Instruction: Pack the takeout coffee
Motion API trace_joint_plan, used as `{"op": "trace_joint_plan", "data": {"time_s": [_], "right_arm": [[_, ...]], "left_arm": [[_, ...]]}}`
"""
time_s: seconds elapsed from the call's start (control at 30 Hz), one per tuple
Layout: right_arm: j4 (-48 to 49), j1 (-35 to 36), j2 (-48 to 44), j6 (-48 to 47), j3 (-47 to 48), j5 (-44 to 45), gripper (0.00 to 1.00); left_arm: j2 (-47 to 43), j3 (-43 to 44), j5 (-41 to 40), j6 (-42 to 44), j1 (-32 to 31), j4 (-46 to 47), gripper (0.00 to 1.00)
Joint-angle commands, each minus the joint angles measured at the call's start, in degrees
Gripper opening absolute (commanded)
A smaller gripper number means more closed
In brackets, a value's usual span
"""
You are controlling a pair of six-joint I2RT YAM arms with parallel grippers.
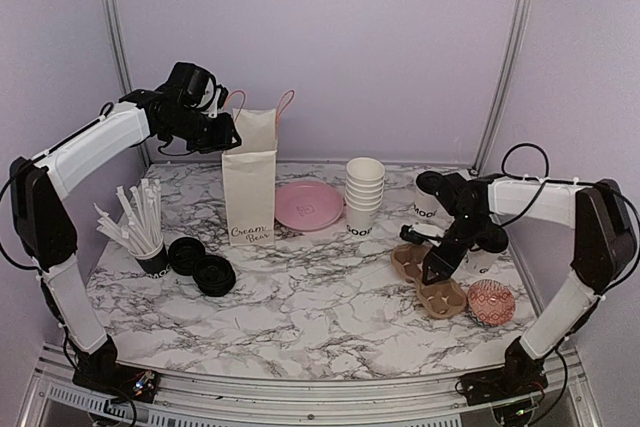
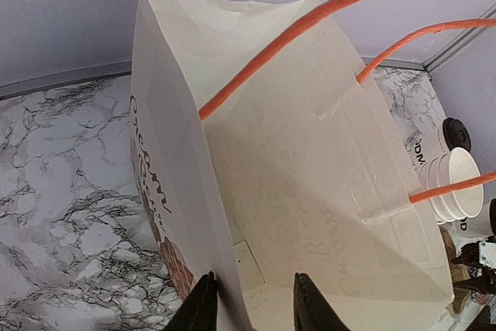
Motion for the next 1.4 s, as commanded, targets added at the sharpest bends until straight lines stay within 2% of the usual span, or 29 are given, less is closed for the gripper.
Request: {"op": "trace_joint_plan", "data": {"time_s": [0.0, 0.13, 0.33, 0.47, 0.77, 1.37], "right_arm": [[-0.3, 2.2, 1.0, -0.5, 2.2, 0.5, 0.49], [0.0, 5.1, 1.6, -1.0, 2.6, 2.9, 0.47], [-0.5, 8.1, 1.5, -2.9, 3.7, 4.0, 0.37], [-0.2, 8.9, 0.2, -4.0, 3.7, 3.8, 0.34], [0.7, 9.0, -1.6, -3.3, 0.7, 5.8, 0.44], [1.8, 9.0, 1.3, -1.8, 2.0, 3.5, 0.44]], "left_arm": [[0.2, -0.2, -0.8, 0.9, 0.4, -1.1, 0.34], [0.2, -0.2, -0.5, 0.8, 0.4, -1.2, 0.34], [0.4, -0.1, -0.1, 0.7, 0.5, -1.2, 0.34], [0.3, -0.1, 0.0, 0.7, 0.5, -1.1, 0.34], [0.3, 0.0, 0.1, 0.3, 0.4, -1.3, 0.34], [0.6, 0.2, -1.4, 0.2, 0.5, -1.9, 0.35]]}}
